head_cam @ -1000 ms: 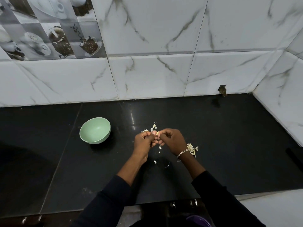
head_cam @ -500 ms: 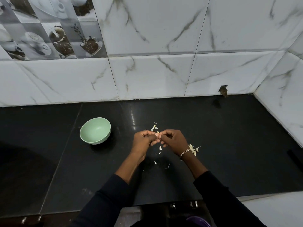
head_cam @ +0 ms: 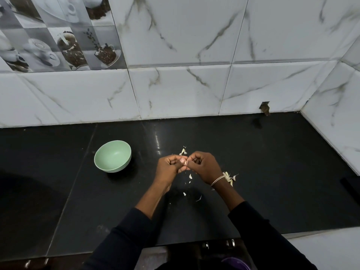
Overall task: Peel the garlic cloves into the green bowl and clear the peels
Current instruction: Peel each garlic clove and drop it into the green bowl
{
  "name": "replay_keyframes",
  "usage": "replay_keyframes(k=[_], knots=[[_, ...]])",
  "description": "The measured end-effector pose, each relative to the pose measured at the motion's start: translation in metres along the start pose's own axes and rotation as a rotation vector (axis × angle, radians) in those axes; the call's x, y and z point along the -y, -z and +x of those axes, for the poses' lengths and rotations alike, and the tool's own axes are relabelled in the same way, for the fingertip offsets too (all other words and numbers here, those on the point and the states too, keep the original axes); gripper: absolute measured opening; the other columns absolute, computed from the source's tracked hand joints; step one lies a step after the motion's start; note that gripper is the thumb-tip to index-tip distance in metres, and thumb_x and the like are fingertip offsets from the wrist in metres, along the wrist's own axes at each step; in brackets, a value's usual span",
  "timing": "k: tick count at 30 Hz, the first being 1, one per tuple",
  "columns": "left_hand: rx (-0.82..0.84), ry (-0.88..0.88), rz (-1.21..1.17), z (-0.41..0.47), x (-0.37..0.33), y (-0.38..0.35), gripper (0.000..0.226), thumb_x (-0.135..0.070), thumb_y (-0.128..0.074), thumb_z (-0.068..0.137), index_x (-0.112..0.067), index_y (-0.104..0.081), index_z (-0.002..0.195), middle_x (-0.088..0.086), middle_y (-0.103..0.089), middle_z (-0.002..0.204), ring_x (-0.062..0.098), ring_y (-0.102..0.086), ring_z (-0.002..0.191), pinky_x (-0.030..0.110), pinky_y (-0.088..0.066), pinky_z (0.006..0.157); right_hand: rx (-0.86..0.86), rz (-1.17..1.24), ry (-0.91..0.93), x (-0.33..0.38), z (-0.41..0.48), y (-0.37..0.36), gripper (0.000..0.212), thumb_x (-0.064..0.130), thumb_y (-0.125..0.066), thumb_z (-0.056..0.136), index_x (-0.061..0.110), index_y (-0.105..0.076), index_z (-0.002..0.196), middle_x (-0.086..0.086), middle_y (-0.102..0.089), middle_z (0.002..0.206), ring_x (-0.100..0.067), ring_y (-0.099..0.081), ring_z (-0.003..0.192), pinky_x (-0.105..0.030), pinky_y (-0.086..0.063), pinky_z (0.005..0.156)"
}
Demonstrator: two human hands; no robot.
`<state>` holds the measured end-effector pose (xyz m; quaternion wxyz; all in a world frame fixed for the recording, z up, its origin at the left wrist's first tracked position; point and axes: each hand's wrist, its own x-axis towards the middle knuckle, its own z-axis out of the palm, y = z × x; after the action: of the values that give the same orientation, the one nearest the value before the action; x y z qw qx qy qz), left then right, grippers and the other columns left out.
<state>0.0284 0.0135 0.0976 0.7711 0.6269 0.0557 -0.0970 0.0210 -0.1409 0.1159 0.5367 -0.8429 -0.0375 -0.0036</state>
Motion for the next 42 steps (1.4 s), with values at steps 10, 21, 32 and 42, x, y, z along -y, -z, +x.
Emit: replay_keyframes(k=[10, 21, 32, 42], knots=[[-0.070, -0.028, 0.047, -0.001, 0.002, -0.003, 0.009, 0.004, -0.064, 0.094, 0.002, -0.071, 0.090, 0.013, -0.071, 0.076, 0.010, -0.069, 0.065, 0.017, -0.057, 0.064, -0.017, -0.008, -0.014, 0.001, -0.003, -0.004, 0.011, 0.006, -0.073, 0.081, 0.012, -0.068, 0.072, 0.012, -0.061, 0.054, 0.001, -0.051, 0.048, -0.012, -0.039, 0.053], [-0.086, 0.026, 0.005, -0.002, -0.002, -0.005, 0.008, 0.008, -0.066, 0.088, 0.010, -0.072, 0.093, 0.018, -0.072, 0.083, 0.017, -0.070, 0.074, 0.020, -0.057, 0.067, -0.066, -0.063, -0.040, -0.005, -0.005, -0.005, 0.007, 0.007, -0.072, 0.081, 0.008, -0.068, 0.075, 0.003, -0.062, 0.063, -0.001, -0.050, 0.052, -0.013, -0.041, 0.055], [-0.185, 0.064, 0.043, 0.000, 0.002, -0.006, 0.007, 0.006, -0.067, 0.084, 0.011, -0.072, 0.085, 0.019, -0.066, 0.070, 0.017, -0.063, 0.064, 0.027, -0.054, 0.069, -0.033, -0.066, -0.019, -0.002, -0.008, -0.005, 0.015, 0.008, -0.072, 0.081, 0.017, -0.065, 0.071, 0.010, -0.057, 0.055, -0.001, -0.051, 0.049, -0.012, -0.040, 0.054], [-0.162, 0.045, 0.007, -0.003, 0.000, -0.004, 0.002, 0.007, -0.070, 0.085, 0.007, -0.071, 0.087, 0.013, -0.070, 0.067, 0.025, -0.072, 0.069, 0.033, -0.060, 0.079, -0.038, -0.218, -0.121, -0.026, -0.003, -0.003, 0.033, 0.027, -0.062, 0.095, 0.008, -0.065, 0.069, -0.001, -0.064, 0.058, -0.009, -0.056, 0.049, -0.030, -0.051, 0.061]])
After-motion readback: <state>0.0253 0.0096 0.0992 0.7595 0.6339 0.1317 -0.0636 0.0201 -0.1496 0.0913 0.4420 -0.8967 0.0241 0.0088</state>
